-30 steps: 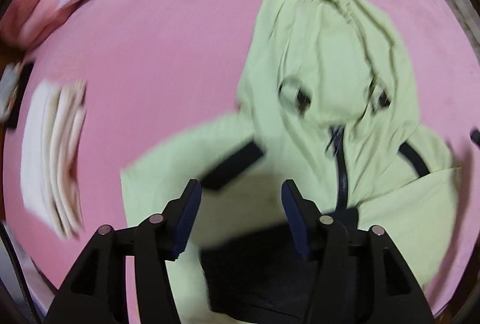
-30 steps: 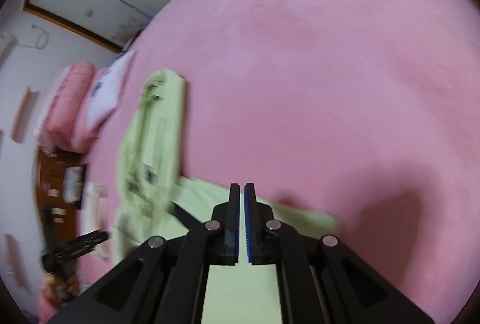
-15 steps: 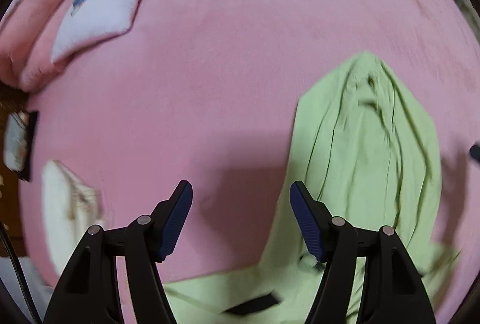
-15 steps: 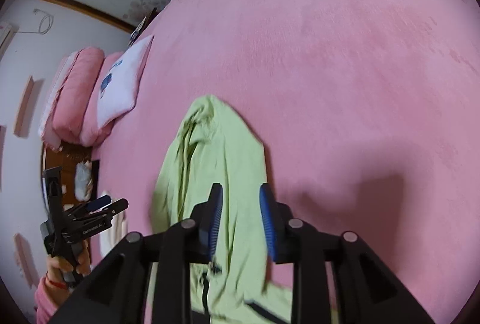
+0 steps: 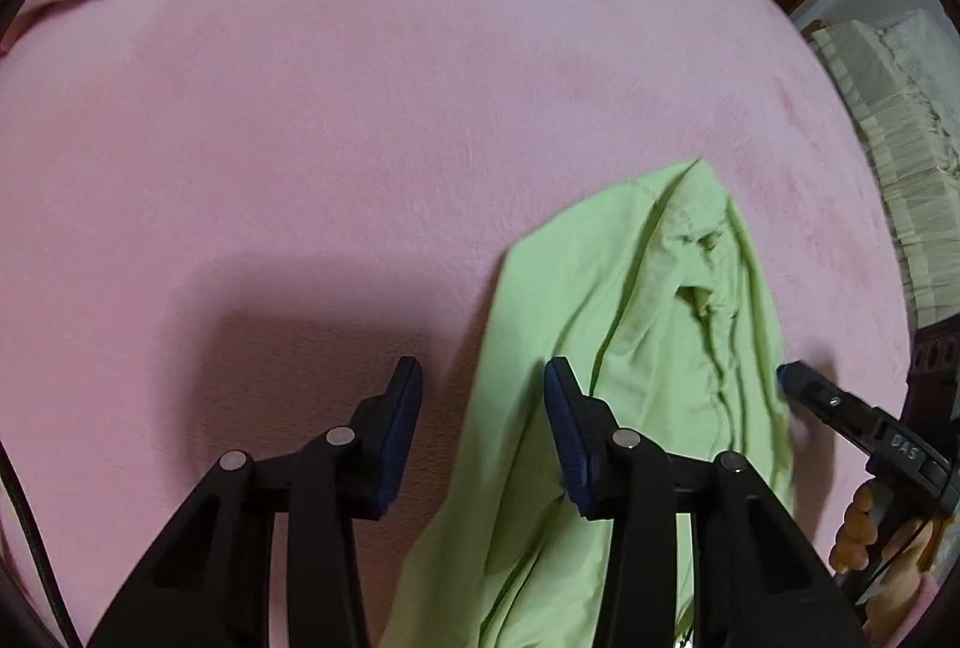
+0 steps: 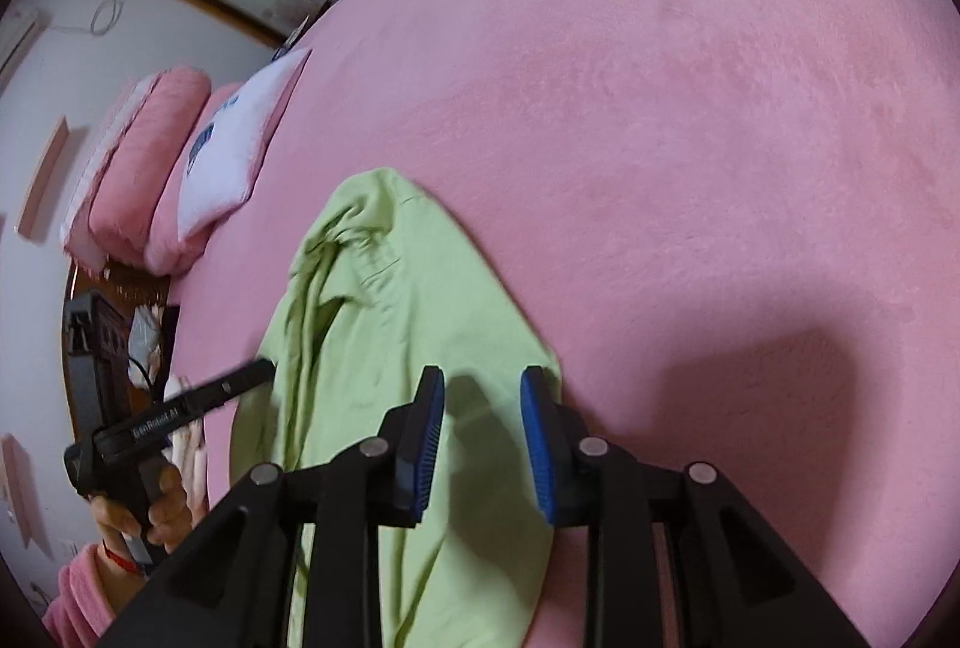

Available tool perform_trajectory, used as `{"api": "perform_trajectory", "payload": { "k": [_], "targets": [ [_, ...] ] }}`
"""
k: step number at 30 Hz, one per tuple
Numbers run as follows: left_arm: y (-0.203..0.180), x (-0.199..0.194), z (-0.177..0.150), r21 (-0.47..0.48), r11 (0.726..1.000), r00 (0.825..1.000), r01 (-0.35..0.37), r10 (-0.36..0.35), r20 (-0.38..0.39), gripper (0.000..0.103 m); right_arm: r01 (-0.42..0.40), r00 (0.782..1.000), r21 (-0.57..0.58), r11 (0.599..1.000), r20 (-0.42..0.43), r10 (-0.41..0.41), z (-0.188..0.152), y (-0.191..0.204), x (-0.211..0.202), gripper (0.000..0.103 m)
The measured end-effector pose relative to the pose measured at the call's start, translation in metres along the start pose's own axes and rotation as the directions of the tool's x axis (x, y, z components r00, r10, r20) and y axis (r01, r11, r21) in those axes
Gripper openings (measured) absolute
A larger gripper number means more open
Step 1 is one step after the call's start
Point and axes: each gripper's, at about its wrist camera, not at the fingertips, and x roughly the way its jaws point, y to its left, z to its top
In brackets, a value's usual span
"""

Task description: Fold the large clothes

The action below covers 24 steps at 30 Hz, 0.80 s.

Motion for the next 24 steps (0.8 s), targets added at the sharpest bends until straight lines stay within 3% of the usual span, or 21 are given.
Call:
{"api": "perform_trajectory", "payload": {
  "k": [4, 7, 9, 11, 14, 16, 18, 20, 22, 24],
  "targets": [
    [-0.004, 0.01, 0.003, 0.022, 0.999, 1.0, -0.025, 0.025, -0.002, 0.024, -0.004, 1.0, 0.005, 1.0, -0.009, 0.005, 0.001, -0.004, 0.005, 0.026],
    [-0.009, 0.011, 0.003, 0.033, 0.998, 0.999, -0.046, 0.046, 0.01, 0.024, 0.045, 0.998, -0.029, 0.999, 0.054, -0.043, 0.002, -0.002, -0.009, 0.026],
    [-0.01, 0.01, 0.002, 0.025, 0.999, 0.999, -0.048, 0.048, 0.012, 0.024, 0.082, 0.997, -0.034, 0.996, 0.018, -0.081, 0.004, -0.008, -0.008, 0.033],
    [-0.01, 0.01, 0.001, -0.006, 0.999, 0.999, -0.042, 0.042, 0.008, 0.023, 0.057, 0.998, -0.024, 0.998, -0.015, -0.057, 0.004, -0.014, -0.008, 0.033],
    [-0.006, 0.008, -0.011, -0.055, 0.998, 1.0, 0.01, -0.011, -0.014, 0.01, -0.04, 0.999, 0.053, 0.998, -0.028, 0.041, 0.003, -0.02, -0.009, 0.033],
    [0.001, 0.006, -0.019, -0.094, 0.994, 0.998, 0.054, -0.056, -0.016, 0.007, -0.095, 0.994, 0.101, 0.99, -0.047, 0.1, 0.001, -0.019, -0.002, 0.032],
    [0.006, 0.0, -0.027, -0.119, 0.989, 0.997, 0.083, -0.083, 0.006, 0.004, -0.09, 0.995, 0.108, 0.99, -0.026, 0.093, -0.001, -0.009, 0.002, 0.008],
    [0.008, -0.007, -0.033, -0.128, 0.984, 0.992, 0.123, -0.121, 0.021, 0.003, -0.138, 0.99, 0.122, 0.983, -0.002, 0.14, -0.005, 0.0, 0.001, 0.004],
    [0.009, -0.021, -0.041, -0.106, 0.981, 0.987, 0.16, -0.156, 0.044, 0.002, -0.268, 0.963, 0.121, 0.956, 0.027, 0.267, -0.009, 0.009, -0.007, 0.004],
    [0.009, -0.036, -0.047, -0.068, 0.979, 0.98, 0.191, -0.187, 0.063, 0.002, -0.342, 0.94, 0.08, 0.936, 0.04, 0.34, -0.011, 0.021, -0.021, 0.003]
  ]
}}
